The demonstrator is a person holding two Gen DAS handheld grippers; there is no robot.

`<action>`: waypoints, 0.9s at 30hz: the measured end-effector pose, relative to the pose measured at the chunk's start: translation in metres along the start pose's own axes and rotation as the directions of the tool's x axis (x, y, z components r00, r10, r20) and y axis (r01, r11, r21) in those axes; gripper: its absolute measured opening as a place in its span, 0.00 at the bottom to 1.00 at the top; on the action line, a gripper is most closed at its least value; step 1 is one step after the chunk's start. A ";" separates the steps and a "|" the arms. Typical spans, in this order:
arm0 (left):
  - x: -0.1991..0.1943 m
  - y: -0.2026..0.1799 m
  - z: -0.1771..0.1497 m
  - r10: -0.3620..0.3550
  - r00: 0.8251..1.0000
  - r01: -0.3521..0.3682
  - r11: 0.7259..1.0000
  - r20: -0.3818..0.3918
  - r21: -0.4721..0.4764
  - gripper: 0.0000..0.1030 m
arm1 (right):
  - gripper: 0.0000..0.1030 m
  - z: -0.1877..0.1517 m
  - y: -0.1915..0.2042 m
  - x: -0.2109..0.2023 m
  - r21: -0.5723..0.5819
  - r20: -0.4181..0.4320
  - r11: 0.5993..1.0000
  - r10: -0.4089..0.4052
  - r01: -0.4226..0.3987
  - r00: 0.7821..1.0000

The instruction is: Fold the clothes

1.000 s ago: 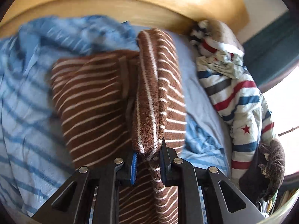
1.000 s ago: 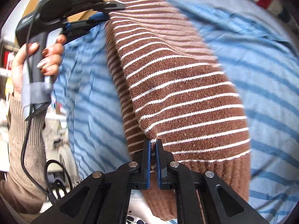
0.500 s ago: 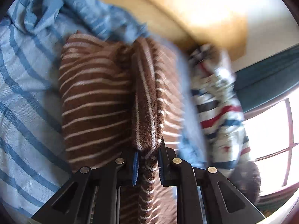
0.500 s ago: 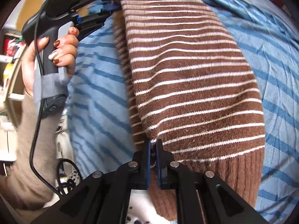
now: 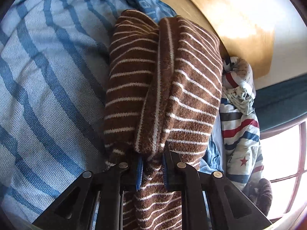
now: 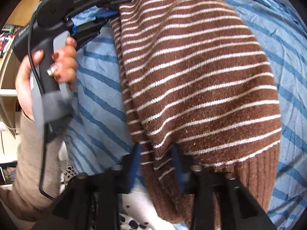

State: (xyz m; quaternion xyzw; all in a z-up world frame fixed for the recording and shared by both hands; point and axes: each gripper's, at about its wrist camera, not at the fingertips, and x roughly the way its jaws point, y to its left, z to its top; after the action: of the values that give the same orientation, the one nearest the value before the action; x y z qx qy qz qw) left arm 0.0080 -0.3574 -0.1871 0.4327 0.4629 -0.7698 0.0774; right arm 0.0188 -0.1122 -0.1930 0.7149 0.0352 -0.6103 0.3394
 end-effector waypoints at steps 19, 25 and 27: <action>-0.001 0.033 0.003 0.189 0.966 -0.229 0.942 -0.177 -0.244 0.66 | 0.61 0.096 -0.033 -0.070 0.100 0.331 0.995 -0.037 0.003 0.943; -0.056 0.021 0.016 -0.006 0.993 0.032 0.974 0.119 -0.223 0.50 | 0.57 0.118 -0.050 -0.065 0.125 0.350 0.989 0.027 -0.075 0.936; -0.060 -0.021 0.040 -0.029 0.986 0.037 0.998 0.162 -0.050 0.32 | 0.57 0.134 -0.050 -0.072 0.119 0.390 0.990 0.027 -0.079 0.920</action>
State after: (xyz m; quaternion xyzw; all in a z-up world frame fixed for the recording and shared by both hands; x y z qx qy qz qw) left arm 0.0096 -0.3934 -0.1213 0.3591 0.4825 -0.7908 0.1132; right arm -0.1360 -0.1181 -0.1543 0.6018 -0.0926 -0.7311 0.3077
